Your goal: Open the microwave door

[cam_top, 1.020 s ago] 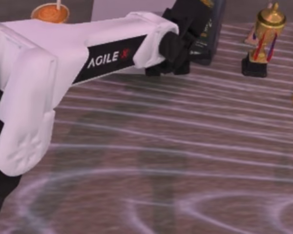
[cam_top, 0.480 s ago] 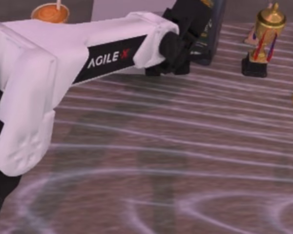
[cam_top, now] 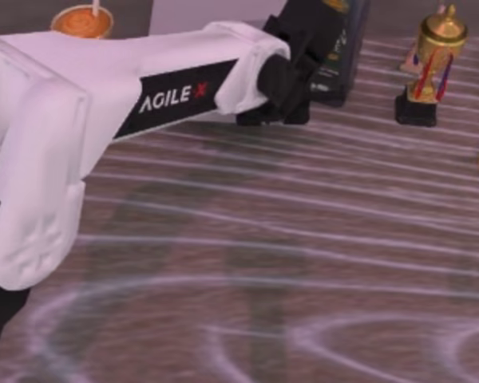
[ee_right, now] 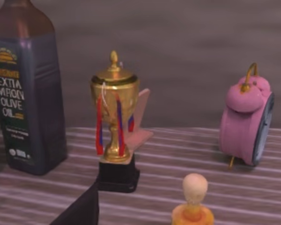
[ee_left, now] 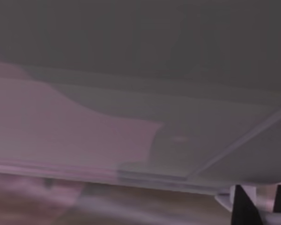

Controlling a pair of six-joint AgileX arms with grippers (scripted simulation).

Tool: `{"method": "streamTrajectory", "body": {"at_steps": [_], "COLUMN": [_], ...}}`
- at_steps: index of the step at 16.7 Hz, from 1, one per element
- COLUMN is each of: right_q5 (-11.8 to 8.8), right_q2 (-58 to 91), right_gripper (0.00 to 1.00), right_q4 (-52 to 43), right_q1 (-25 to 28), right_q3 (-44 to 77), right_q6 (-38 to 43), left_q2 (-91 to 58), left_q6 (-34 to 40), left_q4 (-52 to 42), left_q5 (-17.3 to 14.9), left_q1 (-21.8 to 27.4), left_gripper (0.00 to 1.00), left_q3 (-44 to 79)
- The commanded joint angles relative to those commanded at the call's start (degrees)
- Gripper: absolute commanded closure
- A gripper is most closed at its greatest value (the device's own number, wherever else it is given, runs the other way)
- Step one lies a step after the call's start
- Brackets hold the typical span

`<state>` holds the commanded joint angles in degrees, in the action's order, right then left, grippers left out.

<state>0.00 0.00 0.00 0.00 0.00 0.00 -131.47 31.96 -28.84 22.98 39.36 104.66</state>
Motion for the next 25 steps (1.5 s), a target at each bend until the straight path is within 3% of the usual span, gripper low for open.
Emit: {"method": "streamTrajectory", "body": {"at_steps": [4, 25], "right_q5": [0.0, 0.0], "right_q2": [0.0, 0.0], "right_gripper": [0.0, 0.0], "right_q4": [0.0, 0.0], "right_q1": [0.0, 0.0], "right_q3": [0.0, 0.0], "right_q6": [0.0, 0.0], "left_q2": [2.31, 2.32], "left_q6": [-2.11, -2.12], "left_q4": [2.34, 2.35], "left_q5": [-1.36, -1.36], "left_q1": [-0.3, -0.3], "left_gripper": [1.0, 1.0], "left_q3": [-3.42, -3.43]}}
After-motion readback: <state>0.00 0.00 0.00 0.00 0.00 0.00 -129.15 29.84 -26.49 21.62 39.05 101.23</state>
